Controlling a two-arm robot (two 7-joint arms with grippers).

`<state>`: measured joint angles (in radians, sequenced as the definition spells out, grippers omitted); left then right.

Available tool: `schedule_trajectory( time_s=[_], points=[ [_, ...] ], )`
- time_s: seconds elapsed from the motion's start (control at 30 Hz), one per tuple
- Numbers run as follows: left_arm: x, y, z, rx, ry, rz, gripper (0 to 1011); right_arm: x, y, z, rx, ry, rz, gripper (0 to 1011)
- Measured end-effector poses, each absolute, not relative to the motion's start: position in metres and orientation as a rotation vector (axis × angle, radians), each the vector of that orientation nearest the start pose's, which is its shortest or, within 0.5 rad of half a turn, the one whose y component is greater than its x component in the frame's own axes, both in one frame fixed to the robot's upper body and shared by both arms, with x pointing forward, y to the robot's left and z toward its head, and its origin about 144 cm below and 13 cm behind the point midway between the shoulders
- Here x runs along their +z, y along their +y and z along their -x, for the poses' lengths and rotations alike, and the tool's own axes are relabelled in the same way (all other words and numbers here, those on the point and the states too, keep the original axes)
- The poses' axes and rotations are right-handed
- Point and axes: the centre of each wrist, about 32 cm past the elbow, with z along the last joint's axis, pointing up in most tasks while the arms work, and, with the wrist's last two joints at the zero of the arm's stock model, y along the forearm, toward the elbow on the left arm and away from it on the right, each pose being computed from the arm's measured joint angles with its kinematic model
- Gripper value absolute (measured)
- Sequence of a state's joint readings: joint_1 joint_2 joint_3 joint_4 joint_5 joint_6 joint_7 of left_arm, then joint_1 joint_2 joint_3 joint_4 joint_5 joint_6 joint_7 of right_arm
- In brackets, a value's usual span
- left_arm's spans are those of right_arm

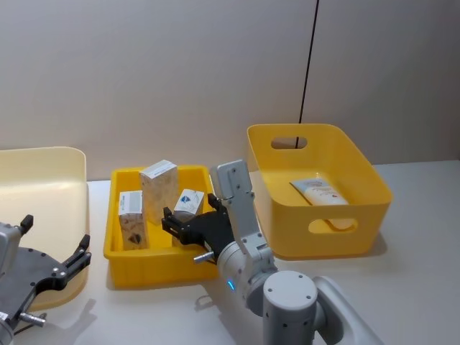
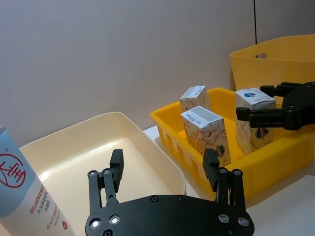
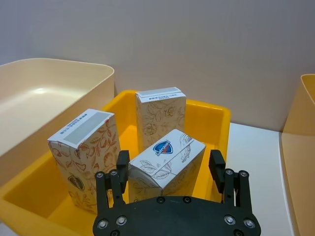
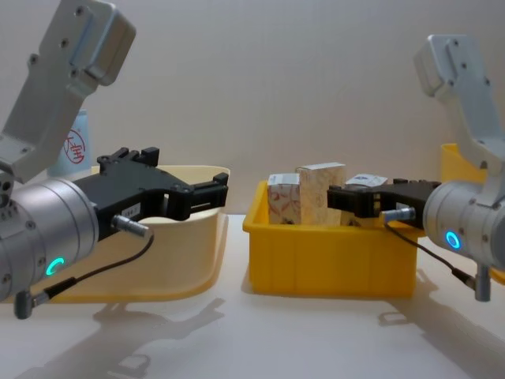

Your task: Bimanual collaborative sorting of washing and personal care products

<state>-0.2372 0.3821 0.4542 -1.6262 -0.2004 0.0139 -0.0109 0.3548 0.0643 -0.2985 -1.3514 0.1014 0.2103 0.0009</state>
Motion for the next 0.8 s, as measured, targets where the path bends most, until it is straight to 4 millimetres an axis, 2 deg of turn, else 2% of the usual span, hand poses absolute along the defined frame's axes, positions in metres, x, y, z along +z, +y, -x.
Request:
schedule_trajectory(
  time_s=[0.2, 0.5, 0.6, 0.67, 0.7, 0.8],
  points=[
    [1.2044, 0.1984, -0.492, 1.124, -0.268, -0.061, 1003, 1.1955, -0.1558, -0.5477, -1.309, 0.016, 0.132, 908],
    [1.2044, 0.1984, -0.492, 1.124, -0.268, -0.061, 1003, 1.196, -0.1547, -0.5485, -1.317, 0.014, 0.135, 652],
    [1.2044, 0.1984, -0.492, 1.124, -0.268, -0.061, 1003, 1.1961, -0.1545, -0.5487, -1.318, 0.014, 0.135, 533],
    [1.2044, 0.1984, -0.492, 1.124, -0.268, -0.061, 1003, 1.1961, -0.1544, -0.5488, -1.319, 0.014, 0.136, 500],
    [1.2044, 0.1984, -0.492, 1.124, -0.268, -0.061, 1003, 1.1961, -0.1543, -0.5488, -1.319, 0.014, 0.136, 440],
    [1.2044, 0.1984, -0.492, 1.124, -0.268, -0.061, 1002, 1.1962, -0.1543, -0.5489, -1.321, 0.014, 0.136, 410]
  ],
)
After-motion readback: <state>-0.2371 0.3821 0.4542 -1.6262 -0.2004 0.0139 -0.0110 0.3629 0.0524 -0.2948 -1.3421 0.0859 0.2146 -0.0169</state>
